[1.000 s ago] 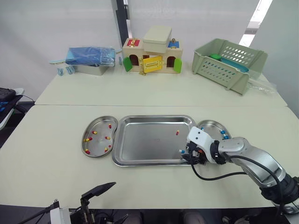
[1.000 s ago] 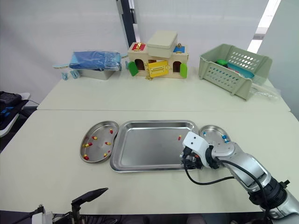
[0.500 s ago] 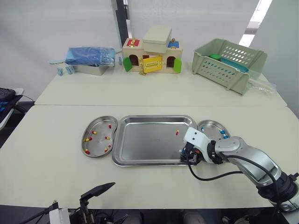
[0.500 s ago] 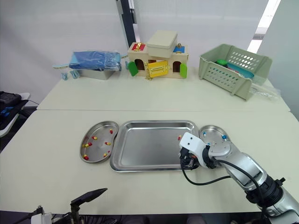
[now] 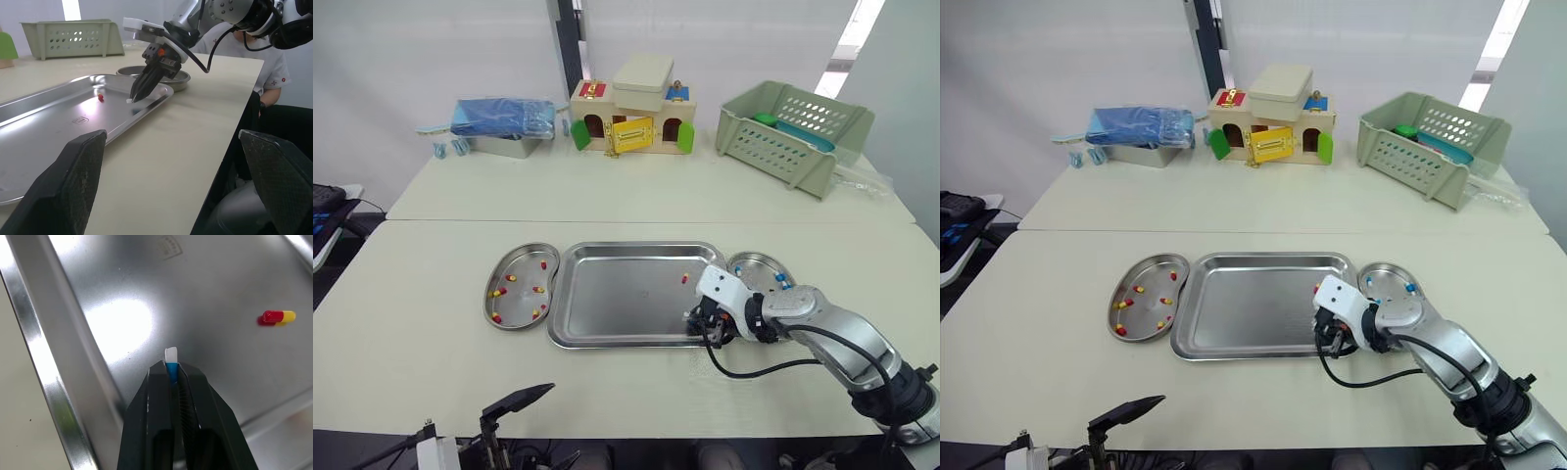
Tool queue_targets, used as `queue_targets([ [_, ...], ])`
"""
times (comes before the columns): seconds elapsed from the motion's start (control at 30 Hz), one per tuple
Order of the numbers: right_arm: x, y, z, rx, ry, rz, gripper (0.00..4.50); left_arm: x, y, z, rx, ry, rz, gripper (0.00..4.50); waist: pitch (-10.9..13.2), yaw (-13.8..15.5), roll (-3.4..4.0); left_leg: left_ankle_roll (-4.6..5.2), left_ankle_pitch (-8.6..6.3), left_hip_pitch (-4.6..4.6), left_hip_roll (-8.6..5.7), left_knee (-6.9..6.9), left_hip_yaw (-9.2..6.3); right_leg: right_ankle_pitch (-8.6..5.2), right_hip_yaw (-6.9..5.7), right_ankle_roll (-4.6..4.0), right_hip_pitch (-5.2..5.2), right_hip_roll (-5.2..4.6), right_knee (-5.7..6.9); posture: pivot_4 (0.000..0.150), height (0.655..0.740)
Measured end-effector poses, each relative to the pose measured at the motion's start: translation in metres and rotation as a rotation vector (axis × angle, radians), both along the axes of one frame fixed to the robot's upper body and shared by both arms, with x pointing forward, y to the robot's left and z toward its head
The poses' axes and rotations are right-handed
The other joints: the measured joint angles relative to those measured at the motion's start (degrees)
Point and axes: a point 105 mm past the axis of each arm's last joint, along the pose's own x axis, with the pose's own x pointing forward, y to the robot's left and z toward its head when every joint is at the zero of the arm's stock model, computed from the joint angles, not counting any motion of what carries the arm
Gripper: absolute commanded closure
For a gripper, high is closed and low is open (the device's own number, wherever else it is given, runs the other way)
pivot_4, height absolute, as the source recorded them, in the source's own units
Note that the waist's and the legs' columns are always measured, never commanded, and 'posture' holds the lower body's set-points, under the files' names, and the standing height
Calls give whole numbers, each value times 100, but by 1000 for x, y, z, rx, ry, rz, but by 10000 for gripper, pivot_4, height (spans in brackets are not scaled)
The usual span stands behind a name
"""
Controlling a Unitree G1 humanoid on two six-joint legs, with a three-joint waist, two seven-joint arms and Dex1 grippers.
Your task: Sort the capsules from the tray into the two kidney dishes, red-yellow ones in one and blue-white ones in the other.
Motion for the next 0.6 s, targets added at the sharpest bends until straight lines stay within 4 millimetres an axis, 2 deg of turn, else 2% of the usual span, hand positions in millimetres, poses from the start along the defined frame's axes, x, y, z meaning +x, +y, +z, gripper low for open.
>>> queue_targets([
  [0.17, -12, -35, 20, 98, -43, -10, 44922, 6, -7, 4, 14, -33, -87, 0, 0, 23, 0, 0, 0, -4, 0, 1, 0, 1, -4, 1, 3, -1, -3, 1500, 7400],
  [0.4, -12, -89, 26, 76, -41, -143, 44922, 16, -12, 4, 18, -64, -170, 0, -1, -25, 2, 1, 0, 7, 1, -2, 1, 1, 2, 0, 6, 4, 1, 1500, 7400],
  [0.6, -11, -101, 21, 64, -37, -187, 44922, 17, -16, 0, 9, -52, -204, 0, 0, -18, 1, 1, 0, 5, 1, -1, 1, 1, 2, 0, 6, 4, 0, 1500, 7400],
])
